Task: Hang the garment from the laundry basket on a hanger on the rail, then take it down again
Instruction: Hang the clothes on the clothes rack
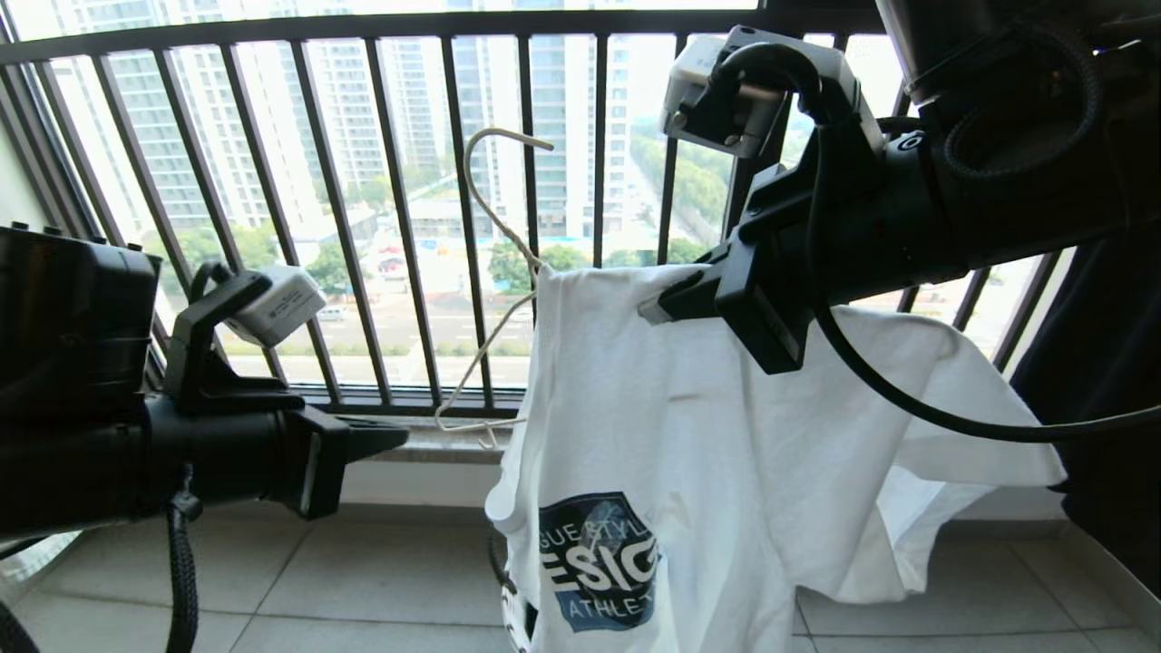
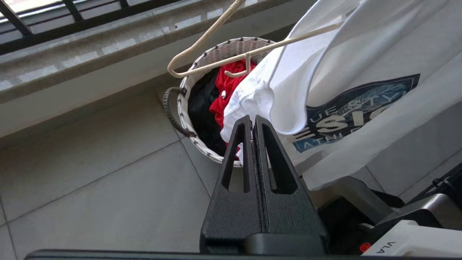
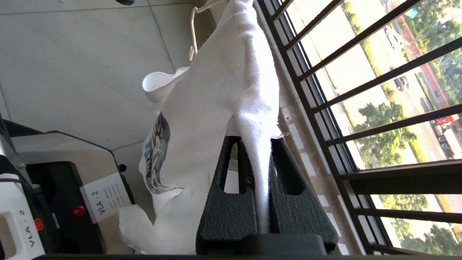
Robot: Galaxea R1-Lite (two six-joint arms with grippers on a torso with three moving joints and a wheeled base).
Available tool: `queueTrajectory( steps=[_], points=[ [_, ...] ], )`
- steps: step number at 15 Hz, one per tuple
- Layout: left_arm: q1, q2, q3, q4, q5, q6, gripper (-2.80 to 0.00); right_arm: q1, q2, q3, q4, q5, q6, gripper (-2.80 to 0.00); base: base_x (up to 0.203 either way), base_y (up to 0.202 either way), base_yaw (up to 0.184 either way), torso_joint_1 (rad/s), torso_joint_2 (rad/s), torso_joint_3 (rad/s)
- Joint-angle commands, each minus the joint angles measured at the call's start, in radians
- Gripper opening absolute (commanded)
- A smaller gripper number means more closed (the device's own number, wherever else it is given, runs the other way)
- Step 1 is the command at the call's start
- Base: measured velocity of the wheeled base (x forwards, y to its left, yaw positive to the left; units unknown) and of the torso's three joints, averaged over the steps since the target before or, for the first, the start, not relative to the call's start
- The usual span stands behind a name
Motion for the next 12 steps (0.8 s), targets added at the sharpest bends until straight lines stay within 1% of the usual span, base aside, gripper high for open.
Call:
queueTrajectory(
  steps=[1, 2, 3, 5, 6, 8, 12],
  points=[
    [-0.005, 0.137, -0.044, 0.049, -0.005, -0.039, -2.80, -0.002, -0.006, 0.001, 0.002, 0.002, -0.002, -2.80, 0.000, 0.000, 0.000, 0.000, 0.00, 0.000],
    [-0.014, 0.176, -0.052, 0.050, -0.008, -0.068, 0.00, -0.002, -0.007, 0.001, 0.002, 0.004, -0.001, -2.80, 0.000, 0.000, 0.000, 0.000, 0.00, 0.000],
    [-0.023, 0.216, -0.064, 0.051, -0.010, -0.099, 0.00, -0.002, -0.009, 0.001, 0.002, 0.005, 0.001, -2.80, 0.000, 0.000, 0.000, 0.000, 0.00, 0.000],
    [-0.030, 0.263, -0.075, 0.051, -0.013, -0.123, 0.00, 0.000, -0.009, 0.000, 0.002, 0.008, 0.001, -2.80, 0.000, 0.000, 0.000, 0.000, 0.00, 0.000],
    [-0.032, 0.272, -0.076, 0.049, -0.013, -0.127, 0.00, 0.000, -0.010, 0.000, 0.000, 0.008, 0.001, -2.80, 0.000, 0.000, 0.000, 0.000, 0.00, 0.000],
    [-0.043, 0.274, -0.076, 0.031, -0.026, -0.177, 0.00, 0.000, -0.010, 0.000, 0.000, 0.008, 0.001, -2.80, 0.000, 0.000, 0.000, 0.000, 0.00, 0.000],
    [-0.053, 0.296, -0.067, 0.002, -0.033, -0.184, 0.00, 0.001, -0.017, -0.002, 0.000, 0.008, 0.001, -2.80, 0.000, 0.000, 0.000, 0.000, 0.00, 0.000]
  ],
)
